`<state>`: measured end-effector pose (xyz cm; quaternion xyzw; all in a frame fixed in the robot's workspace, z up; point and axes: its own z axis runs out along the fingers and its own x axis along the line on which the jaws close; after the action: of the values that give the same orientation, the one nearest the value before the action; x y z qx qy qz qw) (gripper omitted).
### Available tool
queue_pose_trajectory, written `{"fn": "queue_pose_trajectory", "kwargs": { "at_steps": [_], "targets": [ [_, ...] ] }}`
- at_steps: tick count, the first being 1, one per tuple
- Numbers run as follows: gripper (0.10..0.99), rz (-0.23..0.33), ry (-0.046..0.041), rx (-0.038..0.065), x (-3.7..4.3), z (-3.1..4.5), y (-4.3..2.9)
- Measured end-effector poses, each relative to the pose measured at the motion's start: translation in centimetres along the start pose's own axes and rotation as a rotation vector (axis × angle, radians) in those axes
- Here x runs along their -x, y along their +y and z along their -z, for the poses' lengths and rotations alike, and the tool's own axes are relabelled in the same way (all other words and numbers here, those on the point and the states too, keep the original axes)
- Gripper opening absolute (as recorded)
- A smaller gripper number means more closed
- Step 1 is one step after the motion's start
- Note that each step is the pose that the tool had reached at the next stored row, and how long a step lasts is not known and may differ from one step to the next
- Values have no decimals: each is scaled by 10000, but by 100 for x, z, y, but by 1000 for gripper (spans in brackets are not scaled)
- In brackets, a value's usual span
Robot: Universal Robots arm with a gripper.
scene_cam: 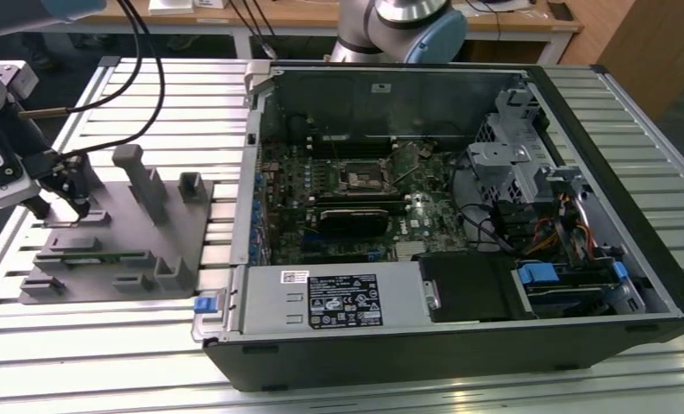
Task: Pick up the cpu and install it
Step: 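Pick up the cpu and move it towards the insertion slot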
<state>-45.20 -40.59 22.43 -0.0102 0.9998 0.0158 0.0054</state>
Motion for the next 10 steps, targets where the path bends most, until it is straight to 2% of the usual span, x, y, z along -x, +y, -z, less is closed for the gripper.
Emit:
{"fn": "queue_pose_trajectory", "kwargs": {
  "at_steps": [10],
  "targets": [
    [541, 0, 0, 0, 0, 36, 1]
  ]
}}
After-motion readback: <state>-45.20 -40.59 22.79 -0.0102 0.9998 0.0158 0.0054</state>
